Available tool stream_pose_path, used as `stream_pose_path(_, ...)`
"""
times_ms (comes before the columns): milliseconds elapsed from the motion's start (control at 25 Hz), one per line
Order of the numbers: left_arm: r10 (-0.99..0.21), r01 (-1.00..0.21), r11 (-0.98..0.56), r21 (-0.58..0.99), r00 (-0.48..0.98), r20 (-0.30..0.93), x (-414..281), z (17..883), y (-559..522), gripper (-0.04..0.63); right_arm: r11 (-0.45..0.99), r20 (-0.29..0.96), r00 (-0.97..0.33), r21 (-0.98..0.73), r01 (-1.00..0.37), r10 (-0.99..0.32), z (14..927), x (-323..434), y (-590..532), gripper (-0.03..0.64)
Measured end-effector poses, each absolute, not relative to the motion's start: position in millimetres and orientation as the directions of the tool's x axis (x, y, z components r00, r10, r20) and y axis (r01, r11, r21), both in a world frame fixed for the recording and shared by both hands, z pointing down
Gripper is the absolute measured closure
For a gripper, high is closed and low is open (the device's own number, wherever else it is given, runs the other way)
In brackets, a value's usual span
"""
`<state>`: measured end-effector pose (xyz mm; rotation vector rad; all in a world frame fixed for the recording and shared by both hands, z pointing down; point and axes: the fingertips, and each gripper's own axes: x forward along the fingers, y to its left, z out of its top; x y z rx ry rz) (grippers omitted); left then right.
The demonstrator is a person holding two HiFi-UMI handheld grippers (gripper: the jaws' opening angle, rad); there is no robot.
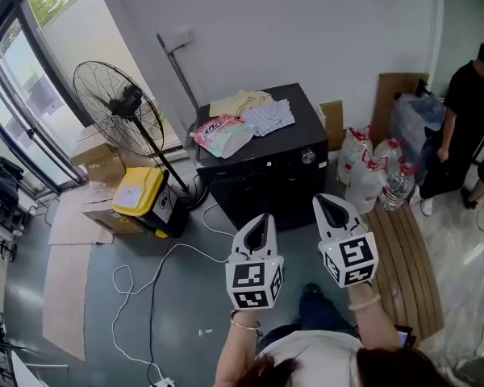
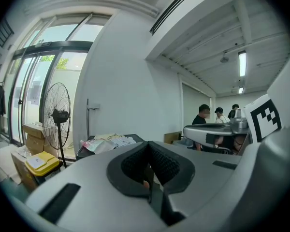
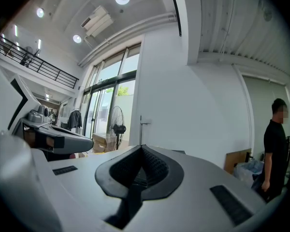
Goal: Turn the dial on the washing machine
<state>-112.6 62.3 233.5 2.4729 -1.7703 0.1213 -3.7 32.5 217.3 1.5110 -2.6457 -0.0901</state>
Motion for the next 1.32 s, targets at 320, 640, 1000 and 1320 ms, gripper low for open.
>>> stream_pose_path(320,-0.94,-0.946,-0.321,0.045,0.324,0.11,-116.9,232.2,74.6,0.581,0.498,0.051,-0.496,0.111,-0.86,-0.867,215.4,-4.7,46.4,0.591)
stream_pose_path(640,-0.935,-0.941,-0.332,0.06,0.337,0.113,-114.6,236.5,73.0,0.581,0.483,0.044,-0.481,0.107,-0.869,-0.876,213.8,-0.5,48.1,0.591)
stream_pose_path(1000,-0.931,-0.939,-0.337,0.072,0.344,0.122,-111.5,242.4,63.6,0.58,0.466,0.044,-0.464,0.107,-0.878,-0.885,217.6,5.1,40.0,0.591)
stream_pose_path(1320,-0.929,-0.936,-0.343,0.077,0.35,0.123,-107.7,243.2,45.5,0.581,0.464,0.027,-0.464,0.107,-0.879,-0.885,216.8,7.3,24.2,0.591)
